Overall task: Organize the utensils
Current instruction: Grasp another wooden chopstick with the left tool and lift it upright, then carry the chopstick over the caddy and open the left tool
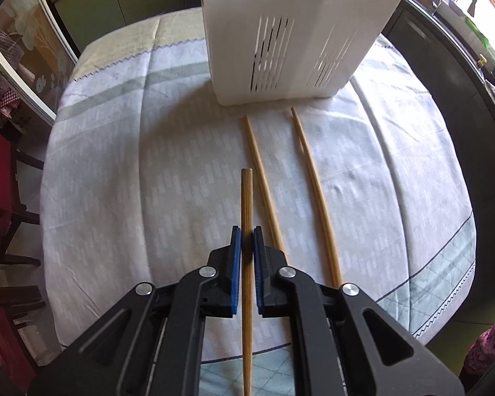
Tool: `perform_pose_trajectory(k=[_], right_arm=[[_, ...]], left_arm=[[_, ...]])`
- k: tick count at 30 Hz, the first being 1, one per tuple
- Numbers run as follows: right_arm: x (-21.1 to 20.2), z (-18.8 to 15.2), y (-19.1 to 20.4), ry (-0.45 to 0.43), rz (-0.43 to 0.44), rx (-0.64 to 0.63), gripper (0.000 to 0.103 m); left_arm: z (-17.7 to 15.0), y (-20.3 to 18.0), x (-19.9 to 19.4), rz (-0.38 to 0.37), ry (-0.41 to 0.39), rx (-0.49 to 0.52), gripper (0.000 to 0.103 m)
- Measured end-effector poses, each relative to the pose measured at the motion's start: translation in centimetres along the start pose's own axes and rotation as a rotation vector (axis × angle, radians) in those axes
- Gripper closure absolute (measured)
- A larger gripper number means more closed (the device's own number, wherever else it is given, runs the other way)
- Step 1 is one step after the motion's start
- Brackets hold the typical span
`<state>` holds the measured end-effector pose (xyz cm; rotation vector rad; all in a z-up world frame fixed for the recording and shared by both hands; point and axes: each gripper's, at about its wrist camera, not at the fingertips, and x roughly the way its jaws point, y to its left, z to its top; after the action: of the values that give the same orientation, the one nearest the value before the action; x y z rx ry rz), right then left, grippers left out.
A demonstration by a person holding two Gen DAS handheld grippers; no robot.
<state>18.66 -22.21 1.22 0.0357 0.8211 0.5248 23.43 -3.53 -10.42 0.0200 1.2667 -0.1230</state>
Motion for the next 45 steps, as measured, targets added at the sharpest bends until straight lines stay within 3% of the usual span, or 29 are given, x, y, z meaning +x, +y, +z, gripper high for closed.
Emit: perform_pose_trajectory(k=[9,18,26,33,39,45], right_arm=[[6.6,-2.1,-0.1,0.151,0.016,0.02,0.078],[9.9,-3.5,0.0,0.215,0.044,0.039,0.078],[10.8,-3.7,-0.5,0.243,0.034,0.054,0.078],[12.2,-5.0,-0.9,0.274,0.055,0.075,0.078],[12.7,-5.8,-1.9,0.288,0.051,0.095,0.078],[13.4,-6.4,-1.8,0.311,0.049,0.093,0.078]], left_arm=[[0.3,0.0,-11.6,-0.024,-0.262,0.001,0.096],[0.4,-0.6,-16.8,-0.062,-0.373,0.012,0.096],[4.3,-1.4,-21.7,-0.114,-0.459,-0.008,0.096],[8.3,-2.3,-27.4,-0.089,-0.622,-0.028,0.096],[11.2,-2.7,-27.5,-0.002,-0.727,-0.044,0.096],[13.3,-2.2,-22.5,0.021,-0.652,-0.057,0.096]])
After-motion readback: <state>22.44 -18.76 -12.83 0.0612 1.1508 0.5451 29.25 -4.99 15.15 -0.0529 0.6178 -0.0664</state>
